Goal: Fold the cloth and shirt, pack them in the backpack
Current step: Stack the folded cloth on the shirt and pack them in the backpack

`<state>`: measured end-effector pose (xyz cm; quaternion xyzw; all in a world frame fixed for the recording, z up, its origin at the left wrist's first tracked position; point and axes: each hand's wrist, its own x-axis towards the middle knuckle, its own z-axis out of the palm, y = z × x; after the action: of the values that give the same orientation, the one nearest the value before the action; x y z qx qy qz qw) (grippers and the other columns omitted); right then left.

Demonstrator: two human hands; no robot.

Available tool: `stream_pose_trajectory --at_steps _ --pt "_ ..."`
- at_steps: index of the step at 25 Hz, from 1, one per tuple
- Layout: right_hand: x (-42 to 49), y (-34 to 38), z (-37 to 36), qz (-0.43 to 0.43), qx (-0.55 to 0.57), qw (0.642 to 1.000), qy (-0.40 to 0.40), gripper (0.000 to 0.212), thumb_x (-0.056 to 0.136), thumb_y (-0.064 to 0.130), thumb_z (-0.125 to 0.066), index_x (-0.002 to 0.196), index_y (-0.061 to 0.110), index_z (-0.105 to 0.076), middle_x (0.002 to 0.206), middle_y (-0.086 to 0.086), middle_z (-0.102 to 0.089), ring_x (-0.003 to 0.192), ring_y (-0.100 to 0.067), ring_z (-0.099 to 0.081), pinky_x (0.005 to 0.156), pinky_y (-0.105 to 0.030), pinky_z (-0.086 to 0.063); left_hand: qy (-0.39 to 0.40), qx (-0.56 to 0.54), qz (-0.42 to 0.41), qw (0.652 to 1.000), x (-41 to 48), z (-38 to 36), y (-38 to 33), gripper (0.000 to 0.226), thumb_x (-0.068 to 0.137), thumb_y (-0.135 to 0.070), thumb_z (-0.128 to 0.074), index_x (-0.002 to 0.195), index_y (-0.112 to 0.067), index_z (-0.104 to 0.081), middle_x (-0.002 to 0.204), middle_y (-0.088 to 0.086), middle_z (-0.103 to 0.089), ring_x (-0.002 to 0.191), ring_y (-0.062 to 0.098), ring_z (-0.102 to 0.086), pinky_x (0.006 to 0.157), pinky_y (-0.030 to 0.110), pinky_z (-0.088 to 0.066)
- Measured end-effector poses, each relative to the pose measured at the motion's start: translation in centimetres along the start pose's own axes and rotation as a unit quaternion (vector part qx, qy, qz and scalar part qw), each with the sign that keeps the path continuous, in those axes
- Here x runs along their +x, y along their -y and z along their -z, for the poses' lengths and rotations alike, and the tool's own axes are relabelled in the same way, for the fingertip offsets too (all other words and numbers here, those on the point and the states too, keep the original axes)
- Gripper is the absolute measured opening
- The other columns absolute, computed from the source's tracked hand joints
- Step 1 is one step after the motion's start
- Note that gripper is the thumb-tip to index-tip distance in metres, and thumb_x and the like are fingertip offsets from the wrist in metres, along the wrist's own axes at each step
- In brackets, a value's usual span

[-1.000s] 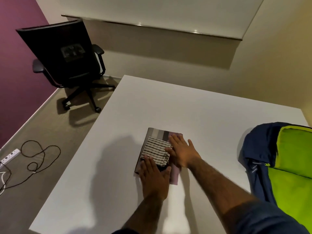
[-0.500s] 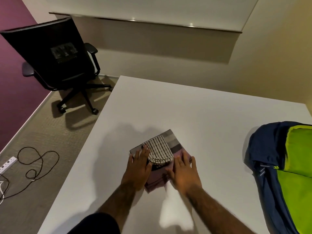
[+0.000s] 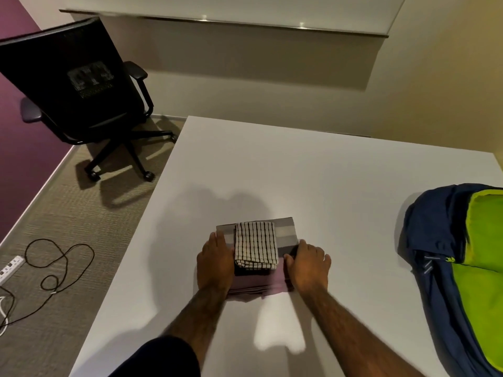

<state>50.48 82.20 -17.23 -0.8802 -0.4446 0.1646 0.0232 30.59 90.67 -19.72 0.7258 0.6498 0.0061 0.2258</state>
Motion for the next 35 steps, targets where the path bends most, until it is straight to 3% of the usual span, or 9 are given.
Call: stream_pose_trajectory --at_steps 3,7,9,12,15,23,27,31,35 --pt "1.6 0.4 0.0 -0.001 0.008 0.999 0.037 0.038 0.097 0.045 -0.056 0.123 0.016 -0.054 0.118 -0.006 -0.062 0.111 -0.026 -0.054 0.095 -0.043 -0.043 0.018 -0.008 0.063 0.998 -0.2 0.3 -1.8 0.068 0.103 -0.032 -0.050 0.159 -0.010 -0.020 0.147 0.014 -0.050 0.127 0.033 -0.054 0.100 0.047 -0.049" --pt "2.7 1.2 0.2 -0.025 0.028 0.997 0.070 0.034 0.095 0.038 -0.059 0.119 0.014 -0.058 0.118 -0.007 -0.063 0.112 -0.028 -0.056 0.093 -0.040 -0.043 0.042 -0.052 0.144 0.987 0.6 0.7 -3.1 0.077 0.102 -0.026 -0.055 0.161 -0.007 -0.011 0.153 0.017 -0.045 0.132 0.035 -0.052 0.103 0.047 -0.048" --pt "3.1 1.5 0.5 -0.031 0.048 0.995 0.079 0.026 0.093 0.031 -0.059 0.111 0.012 -0.060 0.114 -0.008 -0.065 0.108 -0.028 -0.058 0.090 -0.038 -0.046 0.040 -0.096 0.172 0.980 1.4 0.6 -2.8 0.070 0.099 -0.023 -0.060 0.156 -0.004 -0.025 0.147 0.018 -0.051 0.128 0.036 -0.055 0.103 0.047 -0.050" --pt "3.5 1.6 1.0 -0.027 0.108 0.991 0.076 0.009 0.091 0.019 -0.060 0.088 0.012 -0.056 0.096 -0.009 -0.067 0.085 -0.024 -0.059 0.070 -0.032 -0.047 0.048 -0.158 0.187 0.968 2.5 0.8 -2.1 0.039 0.094 -0.019 -0.065 0.127 0.001 -0.059 0.127 0.021 -0.066 0.115 0.038 -0.064 0.096 0.043 -0.055" --pt "3.4 1.3 1.2 -0.015 0.143 0.987 0.065 0.008 0.089 0.016 -0.059 0.084 0.014 -0.053 0.094 -0.008 -0.064 0.078 -0.021 -0.058 0.064 -0.029 -0.042 0.055 -0.207 0.164 0.963 2.7 1.0 -1.6 0.032 0.093 -0.018 -0.067 0.117 0.004 -0.068 0.118 0.021 -0.070 0.107 0.038 -0.067 0.091 0.040 -0.057" --pt "1.2 -3.7 4.0 -0.054 0.159 0.986 -0.016 0.008 0.093 0.020 -0.060 0.089 0.014 -0.059 0.093 -0.005 -0.061 0.079 -0.020 -0.061 0.069 -0.036 -0.055 0.036 -0.234 0.062 0.970 0.3 1.8 -6.5 0.028 0.092 -0.013 -0.063 0.115 0.000 -0.069 0.114 0.018 -0.069 0.101 0.034 -0.066 0.083 0.039 -0.055" --pt "-0.9 -9.9 8.3 -0.105 0.160 0.980 -0.058 0.007 0.092 0.022 -0.062 0.091 0.015 -0.061 0.096 -0.004 -0.063 0.081 -0.021 -0.063 0.071 -0.037 -0.055 0.036 -0.252 -0.007 0.967 -2.7 1.3 -13.2 0.019 0.087 -0.002 -0.055 0.101 0.001 -0.067 0.101 0.016 -0.068 0.086 0.029 -0.062 0.064 0.029 -0.048" --pt "-2.8 -18.9 13.1 -0.144 0.186 0.966 -0.105 0.016 0.085 0.024 -0.069 0.096 0.012 -0.068 0.097 -0.006 -0.070 0.086 -0.026 -0.067 0.072 -0.036 -0.055 0.061 -0.255 -0.085 0.961 -6.5 -0.5 -21.9 0.018 0.087 -0.005 -0.057 0.101 -0.006 -0.069 0.098 0.011 -0.069 0.085 0.026 -0.066 0.071 0.034 -0.056" --pt "-4.4 -29.8 17.5 -0.161 0.194 0.959 -0.130 0.013 0.085 0.024 -0.071 0.092 0.013 -0.070 0.095 -0.007 -0.072 0.086 -0.027 -0.068 0.069 -0.036 -0.055 0.092 -0.279 -0.122 0.948 -12.0 -3.5 -31.9 0.022 0.093 -0.006 -0.061 0.112 -0.011 -0.068 0.104 0.007 -0.070 0.089 0.021 -0.069 0.066 0.026 -0.058"
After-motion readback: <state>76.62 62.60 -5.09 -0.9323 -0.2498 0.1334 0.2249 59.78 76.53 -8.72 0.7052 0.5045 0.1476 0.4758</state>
